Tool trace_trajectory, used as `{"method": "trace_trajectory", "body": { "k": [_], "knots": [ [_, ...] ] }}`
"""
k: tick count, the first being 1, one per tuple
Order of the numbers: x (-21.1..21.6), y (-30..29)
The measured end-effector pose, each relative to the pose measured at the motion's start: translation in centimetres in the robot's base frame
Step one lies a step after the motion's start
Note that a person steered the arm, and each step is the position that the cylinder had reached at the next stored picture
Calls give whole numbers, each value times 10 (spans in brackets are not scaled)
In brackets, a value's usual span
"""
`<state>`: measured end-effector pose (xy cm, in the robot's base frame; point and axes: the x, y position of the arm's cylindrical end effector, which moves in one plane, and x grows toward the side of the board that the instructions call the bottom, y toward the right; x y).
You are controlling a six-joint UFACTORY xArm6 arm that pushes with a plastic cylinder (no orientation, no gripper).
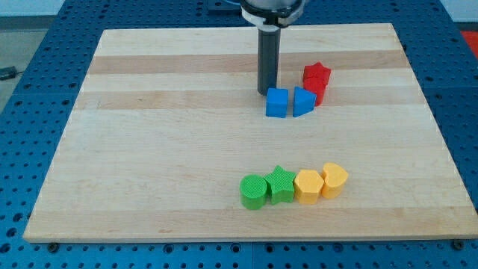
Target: Move the blue cube below the blue triangle
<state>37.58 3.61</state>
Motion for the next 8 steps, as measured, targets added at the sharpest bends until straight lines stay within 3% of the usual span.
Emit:
{"method": "trace_trajectory", "body": {
  "k": [3, 4, 5, 8],
  "knots": [
    [42, 5],
    [45, -43],
    [70, -50],
    [82, 26]
  ]
}}
